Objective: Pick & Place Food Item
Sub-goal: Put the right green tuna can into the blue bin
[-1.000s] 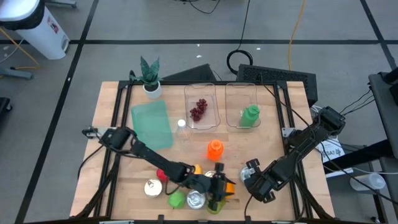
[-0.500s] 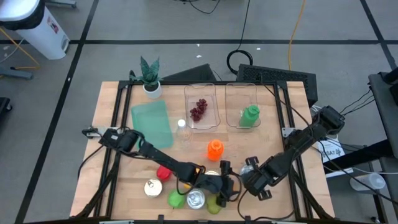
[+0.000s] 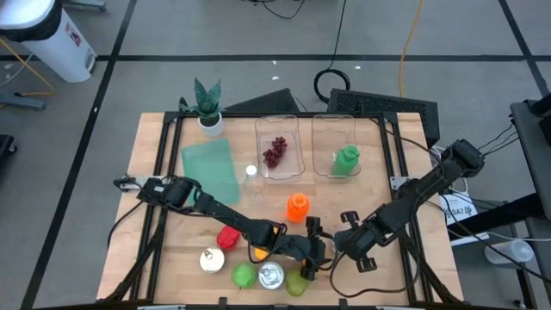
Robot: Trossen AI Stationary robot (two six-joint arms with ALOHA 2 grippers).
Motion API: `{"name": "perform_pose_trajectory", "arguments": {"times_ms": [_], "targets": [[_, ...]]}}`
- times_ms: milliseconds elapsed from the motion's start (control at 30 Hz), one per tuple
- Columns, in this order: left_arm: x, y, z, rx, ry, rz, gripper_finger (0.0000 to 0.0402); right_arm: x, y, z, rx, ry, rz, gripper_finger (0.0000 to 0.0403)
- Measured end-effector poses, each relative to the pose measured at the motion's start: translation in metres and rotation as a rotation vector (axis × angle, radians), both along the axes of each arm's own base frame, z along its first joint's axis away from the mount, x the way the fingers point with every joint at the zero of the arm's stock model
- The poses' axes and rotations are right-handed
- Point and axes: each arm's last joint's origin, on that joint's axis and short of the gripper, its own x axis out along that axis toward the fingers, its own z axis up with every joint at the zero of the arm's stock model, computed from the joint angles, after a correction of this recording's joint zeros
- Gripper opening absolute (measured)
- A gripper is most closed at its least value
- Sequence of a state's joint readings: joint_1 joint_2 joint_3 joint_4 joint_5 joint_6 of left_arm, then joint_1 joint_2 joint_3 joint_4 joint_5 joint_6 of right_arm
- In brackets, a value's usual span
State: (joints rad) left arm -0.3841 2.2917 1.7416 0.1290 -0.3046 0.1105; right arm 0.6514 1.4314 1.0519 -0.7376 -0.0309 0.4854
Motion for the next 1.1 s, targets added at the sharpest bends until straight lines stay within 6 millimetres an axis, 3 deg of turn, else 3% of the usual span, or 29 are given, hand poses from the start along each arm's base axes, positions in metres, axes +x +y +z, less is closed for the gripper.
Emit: {"name": "perform_pose_trajectory", "arguments": {"times_ms": [267,767,1100], "targets": [[0.004,0.01,0.0,-0.095,0.012,0.011,0.0312,0.0,-0.005,-0.001,0.0,0.004,-0.026,0.0],[0.003,0.008,-0.001,-0.023,0.008,0.022,0.0314,0.0,-0.017,0.013,0.029,-0.047,-0.065,0.0],[0.002,0.009,-0.002,0.076,0.016,0.054,0.0347,-0.004,-0.02,0.02,0.035,-0.082,-0.082,0.0]]}}
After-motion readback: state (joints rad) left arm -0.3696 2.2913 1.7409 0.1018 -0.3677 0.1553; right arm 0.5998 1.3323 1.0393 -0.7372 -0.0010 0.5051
